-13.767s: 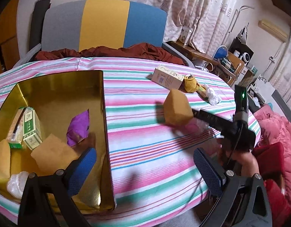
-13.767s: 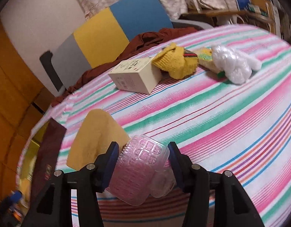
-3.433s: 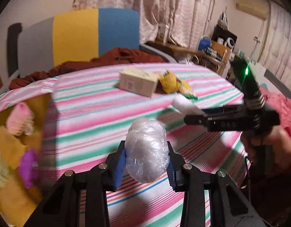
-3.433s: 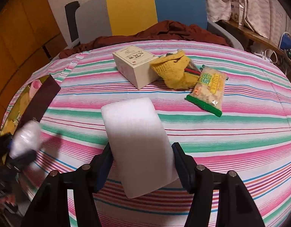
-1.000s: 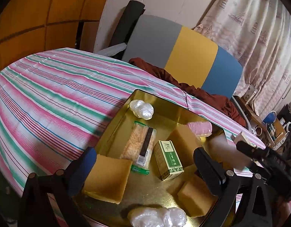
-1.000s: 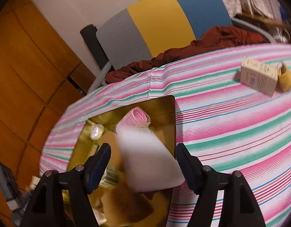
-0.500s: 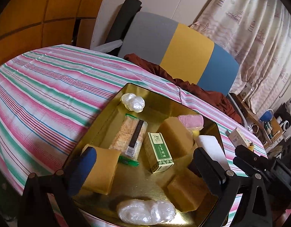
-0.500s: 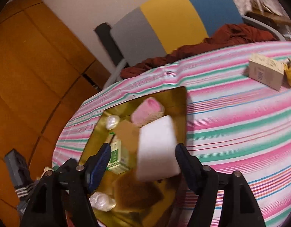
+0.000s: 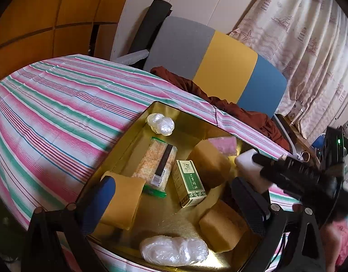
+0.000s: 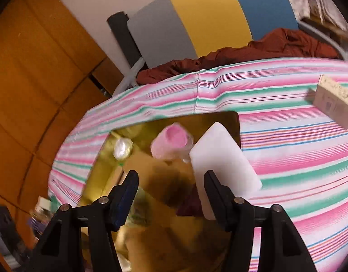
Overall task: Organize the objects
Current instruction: 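Carry the plastic bag and foam block into the gold tray and open both tools, then move the right tool to the items and grasp the yellow knitted sock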
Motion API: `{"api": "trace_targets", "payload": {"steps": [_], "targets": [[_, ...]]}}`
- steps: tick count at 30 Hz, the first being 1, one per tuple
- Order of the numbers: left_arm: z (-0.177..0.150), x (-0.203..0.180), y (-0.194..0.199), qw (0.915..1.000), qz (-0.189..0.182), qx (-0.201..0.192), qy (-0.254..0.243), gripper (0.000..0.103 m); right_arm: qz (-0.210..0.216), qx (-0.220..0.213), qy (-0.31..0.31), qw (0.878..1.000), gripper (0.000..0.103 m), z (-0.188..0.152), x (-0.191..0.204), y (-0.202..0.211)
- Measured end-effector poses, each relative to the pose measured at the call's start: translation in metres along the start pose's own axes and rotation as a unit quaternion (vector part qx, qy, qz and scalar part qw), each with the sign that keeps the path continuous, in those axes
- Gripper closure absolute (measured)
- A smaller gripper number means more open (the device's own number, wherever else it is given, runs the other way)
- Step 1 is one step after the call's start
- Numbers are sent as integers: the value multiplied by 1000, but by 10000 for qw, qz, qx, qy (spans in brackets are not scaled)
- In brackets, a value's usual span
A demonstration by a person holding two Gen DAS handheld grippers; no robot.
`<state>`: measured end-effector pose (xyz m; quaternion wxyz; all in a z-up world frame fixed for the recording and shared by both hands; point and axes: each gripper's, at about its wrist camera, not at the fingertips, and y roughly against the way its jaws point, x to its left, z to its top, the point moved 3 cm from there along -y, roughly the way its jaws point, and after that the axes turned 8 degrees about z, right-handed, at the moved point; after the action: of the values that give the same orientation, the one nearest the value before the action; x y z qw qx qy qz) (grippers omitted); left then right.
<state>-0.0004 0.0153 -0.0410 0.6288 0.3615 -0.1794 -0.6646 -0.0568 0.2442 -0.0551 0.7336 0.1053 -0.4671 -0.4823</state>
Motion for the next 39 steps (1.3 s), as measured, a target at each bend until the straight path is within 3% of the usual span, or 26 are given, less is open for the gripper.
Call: {"api": "trace_targets", "payload": {"steps": [3, 5, 7, 10, 15, 26, 33, 39], "targets": [[-1, 0, 1, 10000, -3, -3, 11, 0, 302, -436, -100, 9985, 42, 2, 1, 22], [-1, 0, -1, 10000, 7, 18, 39, 0, 197, -603, 49, 9980, 42, -2, 1, 34], [-2, -1, -2, 9999, -31, 38, 89, 0, 87, -610, 140, 9980, 42, -6, 1, 38], [-4, -5, -3, 9999, -64, 88, 76, 0, 243, -512, 54, 9984, 42, -15, -3, 42], [-7, -15, 0, 9999, -94, 98, -88, 0, 169, -685, -67, 9975, 42, -28, -16, 59], [-25, -65, 3, 9950, -546, 313, -775, 0, -821, -849, -330, 9925, 42, -42, -86, 93], [-45, -121, 10, 9819, -933, 396, -1599, 0, -1364, -638, -621, 9867, 42, -60, -152, 109], [-61, -162, 10, 9713, -1143, 506, -2024, 0, -1735, -1118, -1082, 9725, 42, -27, -210, 143]]}}
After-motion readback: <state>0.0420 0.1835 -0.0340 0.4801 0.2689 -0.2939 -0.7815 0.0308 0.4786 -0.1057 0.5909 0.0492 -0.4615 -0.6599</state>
